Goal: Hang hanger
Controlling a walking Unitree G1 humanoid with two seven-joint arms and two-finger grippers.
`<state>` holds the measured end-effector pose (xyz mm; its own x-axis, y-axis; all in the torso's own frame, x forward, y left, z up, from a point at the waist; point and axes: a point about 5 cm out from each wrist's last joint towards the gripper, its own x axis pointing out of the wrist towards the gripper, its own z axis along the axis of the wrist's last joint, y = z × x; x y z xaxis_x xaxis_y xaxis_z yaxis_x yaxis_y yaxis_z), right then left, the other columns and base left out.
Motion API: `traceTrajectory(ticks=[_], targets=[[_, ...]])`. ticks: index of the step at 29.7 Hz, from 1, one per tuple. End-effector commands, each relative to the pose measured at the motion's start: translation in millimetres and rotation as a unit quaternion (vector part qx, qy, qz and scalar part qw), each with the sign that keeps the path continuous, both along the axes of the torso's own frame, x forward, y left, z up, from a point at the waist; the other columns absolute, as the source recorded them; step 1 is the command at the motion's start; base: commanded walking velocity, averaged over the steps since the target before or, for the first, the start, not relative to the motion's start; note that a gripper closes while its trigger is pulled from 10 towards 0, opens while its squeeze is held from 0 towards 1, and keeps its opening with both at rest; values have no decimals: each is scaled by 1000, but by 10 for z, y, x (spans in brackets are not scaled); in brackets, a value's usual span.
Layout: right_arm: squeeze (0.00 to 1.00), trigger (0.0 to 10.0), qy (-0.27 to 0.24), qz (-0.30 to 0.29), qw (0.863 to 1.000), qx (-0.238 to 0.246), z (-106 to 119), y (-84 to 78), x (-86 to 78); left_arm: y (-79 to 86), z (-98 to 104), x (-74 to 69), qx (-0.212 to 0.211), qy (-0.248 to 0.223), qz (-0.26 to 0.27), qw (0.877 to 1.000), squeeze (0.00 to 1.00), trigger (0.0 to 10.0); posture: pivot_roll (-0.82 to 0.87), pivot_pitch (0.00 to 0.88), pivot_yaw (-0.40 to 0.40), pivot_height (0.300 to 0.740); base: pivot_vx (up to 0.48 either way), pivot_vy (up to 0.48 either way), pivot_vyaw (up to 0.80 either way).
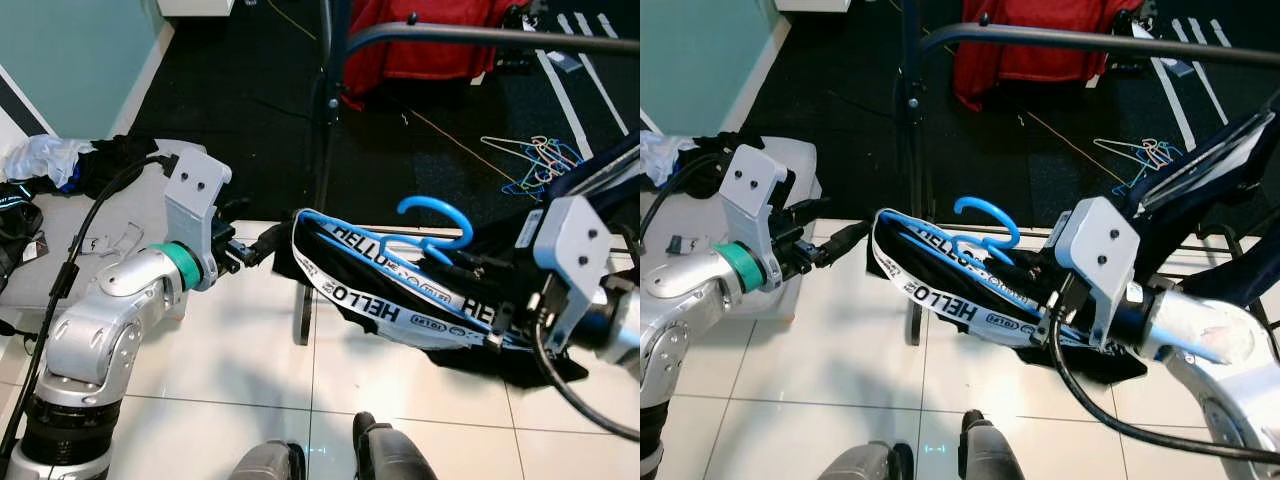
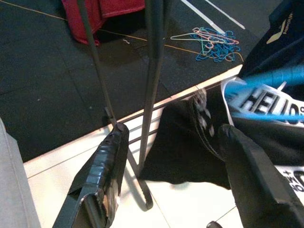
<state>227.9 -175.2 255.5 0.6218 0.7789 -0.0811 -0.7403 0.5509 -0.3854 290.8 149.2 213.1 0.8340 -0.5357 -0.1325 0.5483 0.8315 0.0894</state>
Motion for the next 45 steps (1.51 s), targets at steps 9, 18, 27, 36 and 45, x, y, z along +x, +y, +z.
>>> traceTrajectory(ticks=[9,18,27,36,45], targets=[[0,10000,-11,38,999,8,-1,136,183,-58,-27,68,-22,6,27,999,0,10000,-125,124,80,740,0,0,0],[0,10000,-8,52,999,5,2,174,208,-51,23,215,-26,-25,77,996,0,10000,-132,114,75,740,0,0,0],[0,10000,-26,54,998,-8,79,155,161,0,-7,271,43,-61,99,992,0,10000,-151,107,80,740,0,0,0],[0,10000,-31,47,998,-11,96,118,130,27,-64,286,19,-44,92,995,0,0,-156,103,88,740,0,0,0],[0,10000,-38,47,998,-16,130,106,139,-33,-123,266,30,-29,58,997,0,0,-157,105,90,740,0,0,0]])
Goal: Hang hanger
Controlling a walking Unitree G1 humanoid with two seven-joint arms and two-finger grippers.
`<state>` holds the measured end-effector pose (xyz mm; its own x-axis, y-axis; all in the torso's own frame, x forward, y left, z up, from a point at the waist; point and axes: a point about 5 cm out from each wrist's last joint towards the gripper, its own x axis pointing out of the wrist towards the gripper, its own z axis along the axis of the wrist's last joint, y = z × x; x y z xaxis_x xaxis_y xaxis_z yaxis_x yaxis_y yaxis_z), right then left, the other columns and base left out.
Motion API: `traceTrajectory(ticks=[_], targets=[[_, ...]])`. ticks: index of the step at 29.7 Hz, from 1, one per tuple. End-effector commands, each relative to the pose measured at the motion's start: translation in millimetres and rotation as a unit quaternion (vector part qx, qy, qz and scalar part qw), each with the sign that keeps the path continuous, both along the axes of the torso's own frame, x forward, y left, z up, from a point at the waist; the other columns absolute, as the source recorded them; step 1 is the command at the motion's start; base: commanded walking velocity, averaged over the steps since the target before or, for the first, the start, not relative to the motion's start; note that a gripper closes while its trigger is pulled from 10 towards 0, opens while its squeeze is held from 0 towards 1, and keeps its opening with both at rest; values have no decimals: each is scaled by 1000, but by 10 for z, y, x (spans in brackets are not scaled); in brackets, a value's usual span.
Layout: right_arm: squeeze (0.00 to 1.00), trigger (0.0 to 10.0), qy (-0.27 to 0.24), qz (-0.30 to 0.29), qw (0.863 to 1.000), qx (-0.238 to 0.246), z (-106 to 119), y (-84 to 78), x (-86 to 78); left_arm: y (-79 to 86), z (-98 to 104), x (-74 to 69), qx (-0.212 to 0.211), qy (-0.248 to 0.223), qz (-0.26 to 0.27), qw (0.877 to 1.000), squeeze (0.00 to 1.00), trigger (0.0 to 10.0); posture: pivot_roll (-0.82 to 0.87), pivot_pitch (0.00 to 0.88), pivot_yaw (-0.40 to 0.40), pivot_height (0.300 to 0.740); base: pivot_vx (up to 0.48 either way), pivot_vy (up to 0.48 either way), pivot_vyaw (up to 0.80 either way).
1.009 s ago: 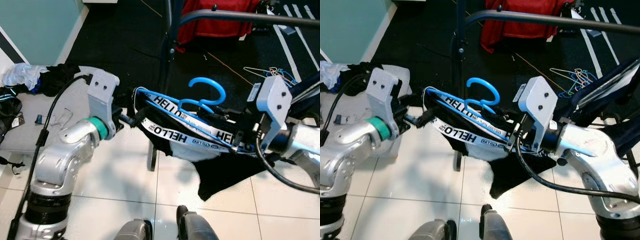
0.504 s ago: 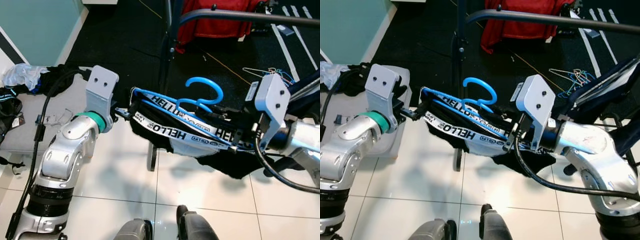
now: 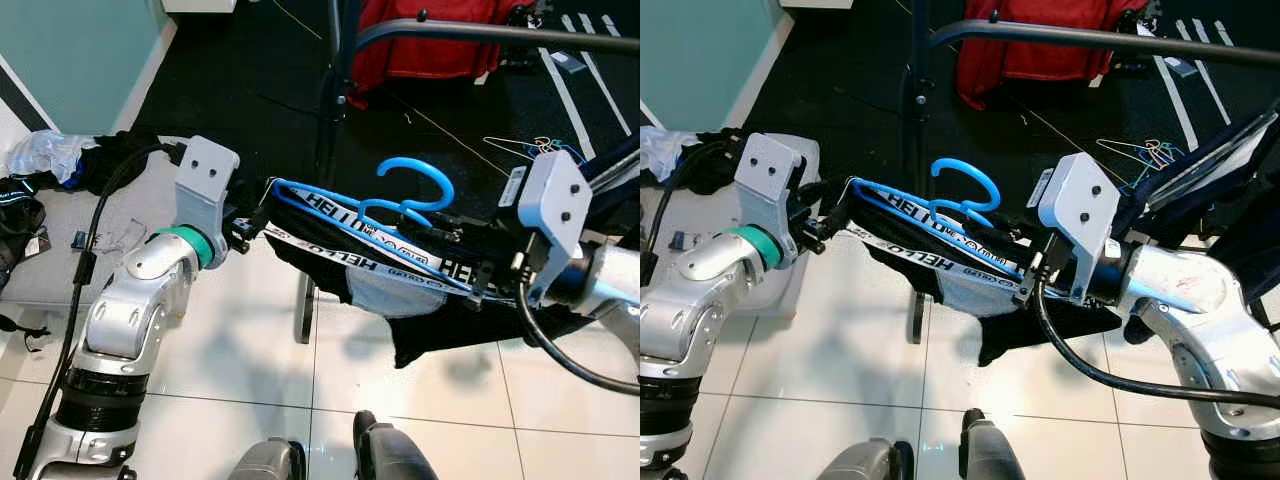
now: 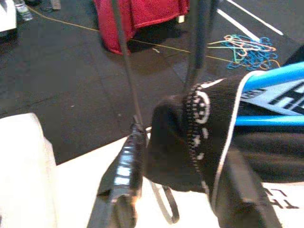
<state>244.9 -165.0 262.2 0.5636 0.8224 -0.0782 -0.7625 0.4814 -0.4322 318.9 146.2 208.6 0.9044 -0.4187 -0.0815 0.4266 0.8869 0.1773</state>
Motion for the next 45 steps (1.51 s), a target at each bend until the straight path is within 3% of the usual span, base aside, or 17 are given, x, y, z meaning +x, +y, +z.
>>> traceTrajectory(ticks=[1,8,11,16,19,29,31,34,36,37,38,39,40,41,43,44,45], targets=[[0,10000,-18,6,1000,-3,68,-8,-27,-7,-75,-25,13,12,-12,1000,0,0,-155,104,91,740,0,0,0],[0,10000,-22,-20,999,-24,28,-86,12,66,42,-34,61,-24,-16,998,0,0,-156,110,93,740,0,0,0],[0,10000,-4,-27,997,-68,-63,-213,-34,303,140,17,146,-51,-1,988,0,0,-147,115,93,740,0,0,0],[0,10000,13,-9,997,-81,-80,-229,-130,421,147,50,181,-50,4,982,0,0,-154,121,99,740,0,0,0],[0,10000,25,24,997,-74,-62,-158,-234,437,178,113,191,-55,7,980,0,0,-162,123,107,740,0,0,0],[0,10000,14,71,996,-56,76,-42,-322,292,142,216,188,-61,14,980,0,0,-168,122,115,740,0,0,0],[0,10000,-4,55,997,-49,102,-49,-287,262,117,213,187,-57,4,981,0,0,-174,124,117,740,0,0,0],[0,10000,-68,-46,996,15,230,-102,-23,15,43,69,100,-13,-83,991,0,0,-168,124,120,740,0,0,0],[0,10000,-68,-46,996,15,230,-102,-23,15,43,69,100,-13,-83,991,0,0,-168,124,120,740,0,0,0],[0,10000,-75,-68,994,39,226,-88,47,-79,49,8,42,10,-111,993,0,0,-165,122,120,740,0,0,0],[0,10000,-75,-68,994,39,226,-88,47,-79,49,8,42,10,-111,993,0,0,-165,122,120,740,0,0,0],[0,10000,-76,-91,990,79,196,-43,128,-188,69,-60,-35,40,-138,989,0,0,-156,119,118,740,0,0,0],[0,10000,-76,-91,990,79,196,-43,128,-188,69,-60,-35,40,-138,989,0,0,-156,119,118,740,0,0,0],[0,10000,-73,-123,981,132,165,11,234,-279,84,-118,-110,72,-158,979,0,0,-153,118,114,740,0,0,0],[0,10000,-73,-123,981,132,165,11,234,-279,84,-118,-110,72,-158,979,0,0,-153,118,114,740,0,0,0],[0,10000,-71,-147,970,182,137,83,320,-355,104,-170,-165,92,-176,966,0,0,-149,119,112,740,0,0,0],[0,10000,-71,-147,970,182,137,83,320,-355,104,-170,-165,92,-176,966,0,0,-149,119,112,740,0,0,0]])
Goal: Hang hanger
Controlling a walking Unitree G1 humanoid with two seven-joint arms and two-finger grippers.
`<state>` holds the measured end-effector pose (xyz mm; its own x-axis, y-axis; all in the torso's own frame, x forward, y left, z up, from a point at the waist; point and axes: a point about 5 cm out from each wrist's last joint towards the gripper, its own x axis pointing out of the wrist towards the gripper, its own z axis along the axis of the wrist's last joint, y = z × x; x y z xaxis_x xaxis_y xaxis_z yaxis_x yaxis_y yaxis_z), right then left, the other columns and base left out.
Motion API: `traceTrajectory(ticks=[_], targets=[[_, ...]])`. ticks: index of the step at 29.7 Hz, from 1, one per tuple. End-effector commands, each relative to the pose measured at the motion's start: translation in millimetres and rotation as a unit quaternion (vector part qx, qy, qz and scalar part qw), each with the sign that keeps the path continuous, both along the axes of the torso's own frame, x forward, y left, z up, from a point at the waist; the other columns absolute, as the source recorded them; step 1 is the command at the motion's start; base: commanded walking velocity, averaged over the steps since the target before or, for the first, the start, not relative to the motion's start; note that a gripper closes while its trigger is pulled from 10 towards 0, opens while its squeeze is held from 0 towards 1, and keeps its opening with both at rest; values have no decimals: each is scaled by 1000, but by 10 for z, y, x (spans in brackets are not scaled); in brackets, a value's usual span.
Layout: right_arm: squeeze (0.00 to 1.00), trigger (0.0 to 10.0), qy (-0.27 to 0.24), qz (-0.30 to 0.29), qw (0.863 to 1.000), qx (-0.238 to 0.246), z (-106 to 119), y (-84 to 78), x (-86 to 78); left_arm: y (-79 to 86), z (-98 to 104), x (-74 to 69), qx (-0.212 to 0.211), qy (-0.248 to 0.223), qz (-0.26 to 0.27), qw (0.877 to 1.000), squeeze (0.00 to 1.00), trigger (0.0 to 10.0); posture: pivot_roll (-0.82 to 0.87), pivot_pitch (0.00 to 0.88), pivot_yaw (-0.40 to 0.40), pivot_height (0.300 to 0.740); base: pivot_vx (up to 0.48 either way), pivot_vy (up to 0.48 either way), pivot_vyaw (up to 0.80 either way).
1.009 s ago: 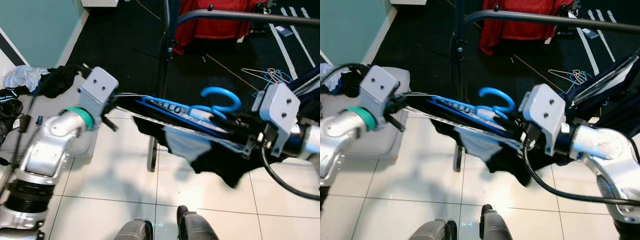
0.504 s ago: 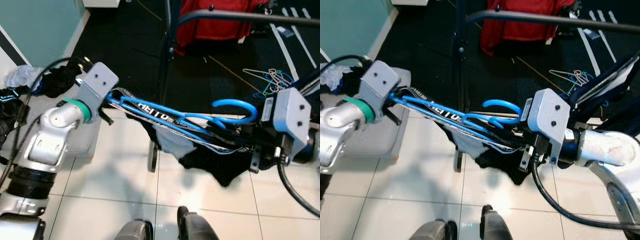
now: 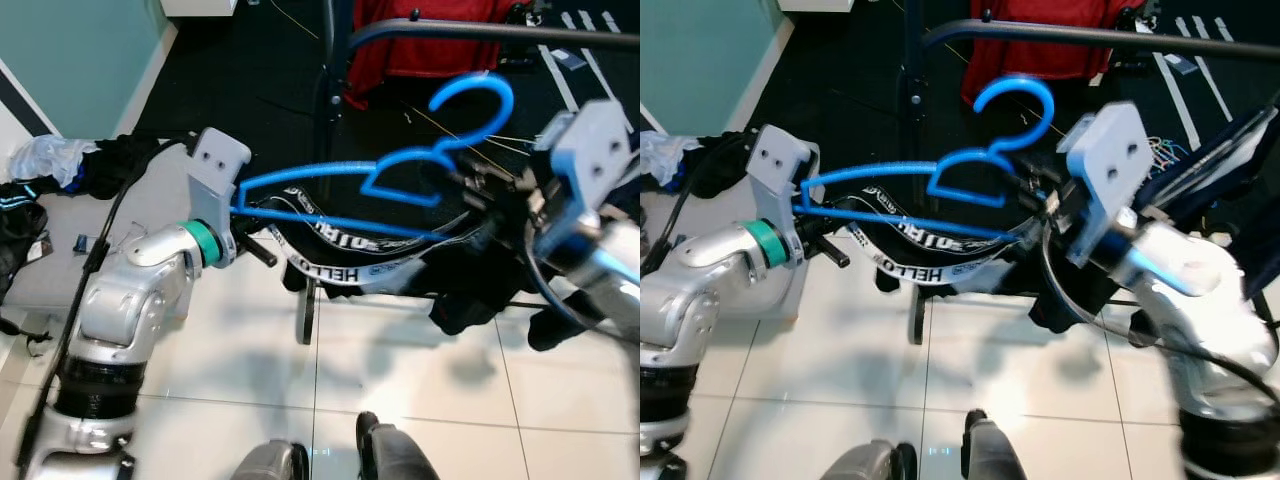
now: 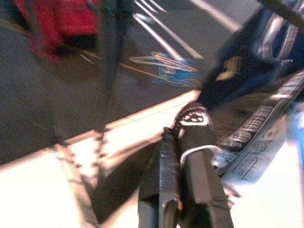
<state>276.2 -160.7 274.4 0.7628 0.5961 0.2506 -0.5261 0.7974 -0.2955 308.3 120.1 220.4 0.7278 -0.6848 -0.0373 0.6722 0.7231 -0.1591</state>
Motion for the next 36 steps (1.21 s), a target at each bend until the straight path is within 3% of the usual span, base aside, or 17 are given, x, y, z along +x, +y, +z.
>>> traceTrajectory(ticks=[1,2,3,4,5,6,9,10,11,13,18,21,24,28,36], targets=[[0,10000,-10,-4,1000,14,15,39,8,-94,-15,-64,-14,14,-30,999,0,0,-149,119,112,740,0,0,0],[0,10000,3,23,999,45,-49,203,34,-123,46,-59,-76,33,-28,996,0,0,-139,118,107,740,0,0,0],[0,10000,3,23,999,45,-49,203,34,-123,46,-59,-76,33,-28,996,0,0,-139,118,107,740,0,0,0],[0,10000,18,75,996,46,-105,354,-18,-99,94,-25,-112,42,-19,993,0,0,-132,115,101,740,0,0,0],[0,10000,18,75,996,46,-105,354,-18,-99,94,-25,-112,42,-19,993,0,0,-132,115,101,740,0,0,0],[0,10000,30,128,991,25,-163,447,-106,-39,126,20,-130,44,-7,990,0,0,-136,116,98,740,0,0,0],[0,10000,47,178,983,0,-221,480,-220,41,138,71,-138,47,9,989,0,0,-138,117,97,740,0,0,0],[0,10000,64,220,973,-26,-256,462,-350,136,132,109,-131,48,26,990,0,0,-144,120,97,740,0,0,0],[0,10000,64,220,973,-26,-256,462,-350,136,132,109,-131,48,26,990,0,0,-144,120,97,740,0,0,0],[0,10000,84,260,961,-47,-264,407,-516,263,126,148,-117,49,49,991,0,0,-148,121,98,740,0,0,0],[0,10000,92,277,955,-50,-220,343,-612,376,127,205,-111,54,77,989,0,0,-153,120,103,740,0,0,0],[0,10000,104,289,950,-52,-186,282,-723,596,177,325,-115,59,143,981,0,0,-159,118,103,740,0,0,0],[0,10000,109,286,950,-56,-205,259,-747,679,217,360,-114,53,161,979,0,0,-163,120,102,740,0,0,0],[0,10000,126,257,956,-60,-240,117,-810,1004,395,459,-108,22,204,973,0,0,-165,118,101,740,0,0,0],[0,10000,152,200,965,-75,-348,-33,-818,1147,430,491,-81,8,222,972,0,0,-165,118,101,740,0,0,0]])
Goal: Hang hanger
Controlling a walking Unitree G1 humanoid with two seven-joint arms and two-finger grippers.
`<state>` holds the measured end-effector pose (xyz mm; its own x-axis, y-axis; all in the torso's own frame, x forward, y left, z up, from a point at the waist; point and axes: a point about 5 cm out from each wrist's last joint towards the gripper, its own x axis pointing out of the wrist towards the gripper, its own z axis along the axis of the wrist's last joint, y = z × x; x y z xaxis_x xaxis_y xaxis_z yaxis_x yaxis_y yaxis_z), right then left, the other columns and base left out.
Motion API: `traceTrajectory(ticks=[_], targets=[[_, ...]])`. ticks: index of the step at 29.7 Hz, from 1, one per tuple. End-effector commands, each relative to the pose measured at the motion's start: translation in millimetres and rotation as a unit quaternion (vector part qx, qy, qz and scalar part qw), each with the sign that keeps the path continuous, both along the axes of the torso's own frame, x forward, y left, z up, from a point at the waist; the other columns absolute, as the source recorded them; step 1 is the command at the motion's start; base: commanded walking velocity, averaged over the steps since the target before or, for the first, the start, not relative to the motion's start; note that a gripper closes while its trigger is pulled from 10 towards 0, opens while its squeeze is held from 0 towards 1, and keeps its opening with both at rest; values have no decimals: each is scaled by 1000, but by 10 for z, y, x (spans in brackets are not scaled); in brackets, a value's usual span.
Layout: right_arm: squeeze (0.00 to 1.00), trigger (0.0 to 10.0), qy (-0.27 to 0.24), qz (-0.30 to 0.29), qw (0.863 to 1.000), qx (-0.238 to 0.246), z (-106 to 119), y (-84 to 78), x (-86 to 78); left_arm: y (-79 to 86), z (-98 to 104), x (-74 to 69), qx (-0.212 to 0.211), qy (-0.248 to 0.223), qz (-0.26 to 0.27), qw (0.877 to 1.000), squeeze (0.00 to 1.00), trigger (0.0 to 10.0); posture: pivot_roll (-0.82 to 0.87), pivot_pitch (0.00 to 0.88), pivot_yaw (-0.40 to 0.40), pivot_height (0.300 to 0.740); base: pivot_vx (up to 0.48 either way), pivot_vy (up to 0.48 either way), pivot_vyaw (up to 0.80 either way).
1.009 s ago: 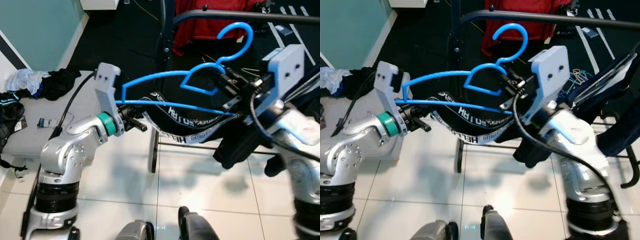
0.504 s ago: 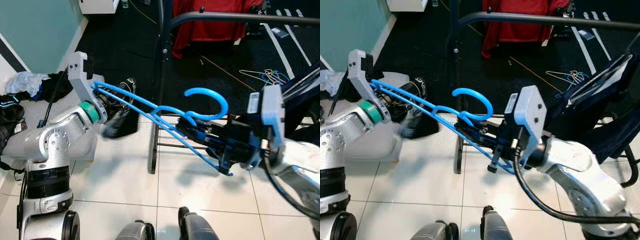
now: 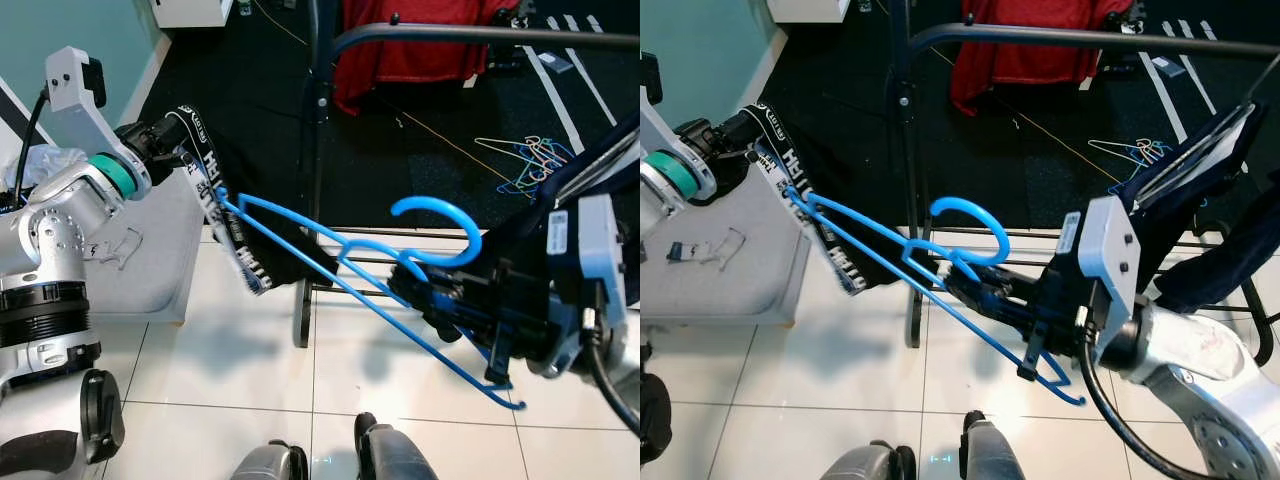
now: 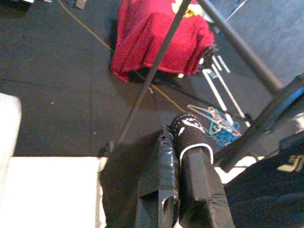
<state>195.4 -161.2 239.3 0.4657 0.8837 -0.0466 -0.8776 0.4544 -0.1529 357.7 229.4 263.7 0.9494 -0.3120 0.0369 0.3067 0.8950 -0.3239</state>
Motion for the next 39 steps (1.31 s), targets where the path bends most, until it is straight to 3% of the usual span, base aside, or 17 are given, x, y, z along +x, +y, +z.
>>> traceTrajectory(ticks=[1,7,12,14,16,18,19,21,22,24,26,27,28,30,33,34,39], targets=[[0,10000,-11,-29,999,-10,1,-53,14,46,-19,-4,15,0,6,1000,0,0,-165,117,101,740,0,0,0],[0,10000,-47,-78,996,23,131,-75,125,-71,-160,-3,37,16,5,999,0,0,-162,115,100,740,0,0,0],[0,10000,-116,-161,976,90,375,-63,321,-419,-417,-103,110,31,-28,993,0,0,-158,118,101,740,0,0,0],[0,10000,-129,-190,968,100,389,-18,369,-546,-446,-164,119,25,-46,991,0,0,-154,120,101,740,0,0,0],[0,10000,-129,-190,968,100,389,-18,369,-546,-446,-164,119,25,-46,991,0,0,-154,120,101,740,0,0,0],[0,10000,-135,-242,954,114,320,77,442,-764,-444,-324,128,-1,-98,987,0,0,-154,120,99,740,0,0,0],[0,10000,-135,-242,954,114,320,77,442,-764,-444,-324,128,-1,-98,987,0,0,-154,120,99,740,0,0,0],[0,10000,-114,-315,936,111,83,157,504,-962,-439,-537,148,-52,-145,977,0,0,-143,122,93,740,0,0,0],[0,10000,-114,-315,936,111,83,157,504,-962,-439,-537,148,-52,-145,977,0,0,-143,122,93,740,0,0,0],[0,10000,-87,-375,916,112,-129,193,521,-1086,-448,-657,175,-108,-127,970,0,0,-143,123,92,740,0,0,0],[0,10000,-87,-375,916,112,-129,193,521,-1086,-448,-657,175,-108,-127,970,0,0,-143,123,92,740,0,0,0],[0,10000,-84,-397,907,108,-194,198,521,-1125,-465,-685,172,-120,-107,972,0,10000,-149,120,89,740,0,0,0],[0,10000,-84,-397,907,108,-194,198,521,-1125,-465,-685,172,-120,-107,972,0,10000,-149,120,89,740,0,0,0],[0,10000,-87,-446,885,97,-260,158,521,-1188,-513,-751,157,-128,-80,976,0,10000,-153,116,75,740,0,0,0],[0,10000,-89,-464,877,93,-278,123,522,-1188,-519,-785,140,-128,-70,979,0,10000,-151,112,65,740,0,0,0],[0,10000,-103,-489,863,82,-280,71,530,-1145,-511,-804,136,-132,-46,981,0,10000,-152,108,54,740,0,0,0],[0,10000,-120,-511,848,80,-247,-16,558,-1005,-536,-797,127,-112,-5,986,0,10000,-153,101,24,740,0,0,0]])
